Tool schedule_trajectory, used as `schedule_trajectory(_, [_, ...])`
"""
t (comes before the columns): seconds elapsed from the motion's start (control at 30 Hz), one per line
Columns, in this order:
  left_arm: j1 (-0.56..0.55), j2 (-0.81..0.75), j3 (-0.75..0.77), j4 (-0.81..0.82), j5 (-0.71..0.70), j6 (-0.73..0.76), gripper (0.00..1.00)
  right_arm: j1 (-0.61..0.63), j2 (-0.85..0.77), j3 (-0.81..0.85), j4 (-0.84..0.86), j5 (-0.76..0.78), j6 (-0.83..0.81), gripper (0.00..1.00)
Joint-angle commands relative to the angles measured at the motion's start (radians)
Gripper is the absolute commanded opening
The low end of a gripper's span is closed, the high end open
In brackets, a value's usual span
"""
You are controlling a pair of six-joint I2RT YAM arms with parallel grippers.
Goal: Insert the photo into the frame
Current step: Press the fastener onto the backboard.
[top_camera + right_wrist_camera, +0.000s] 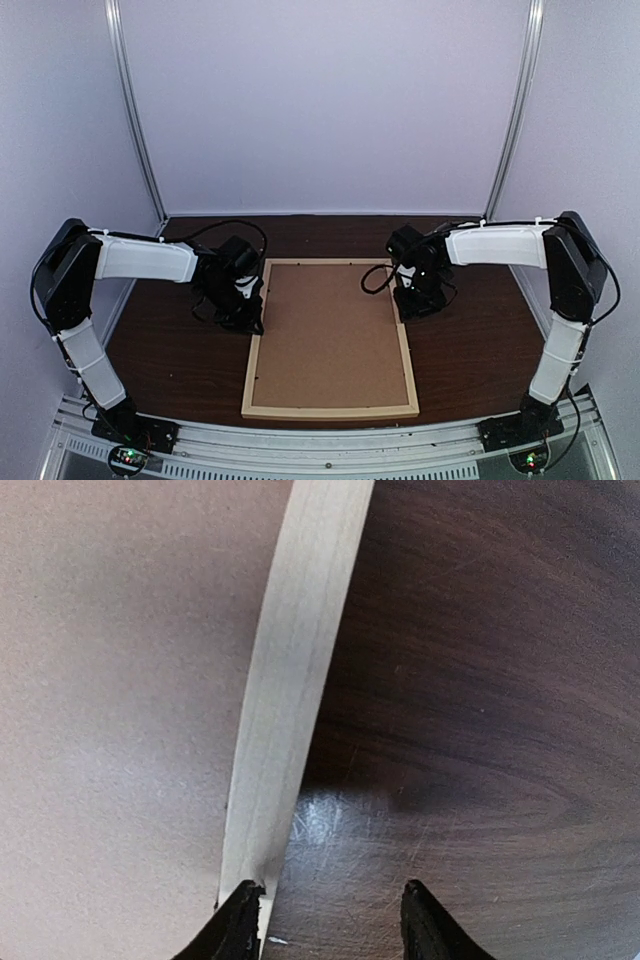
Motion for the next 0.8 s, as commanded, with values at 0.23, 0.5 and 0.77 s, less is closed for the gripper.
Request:
schedule_trajectory(0.23, [-0.02, 0.037, -0.002, -0.024, 0.025, 0.047, 0.15, 0.026, -0.009, -0.03, 0.038, 0.003, 0.035, 0.48])
schedule_trajectory(0.5, [-0.02, 0.036, -0.002, -0.024, 0.026, 0.046, 0.15, 0.051, -0.021, -0.041, 0.011, 0.028, 0.052, 0.48])
schedule_trajectory(0.77, [-0.02, 0.029, -0.006, -0.024, 0.025, 0.047, 0.15, 0.054, -0.022, -0.051, -0.005, 0.04, 0.052, 0.48])
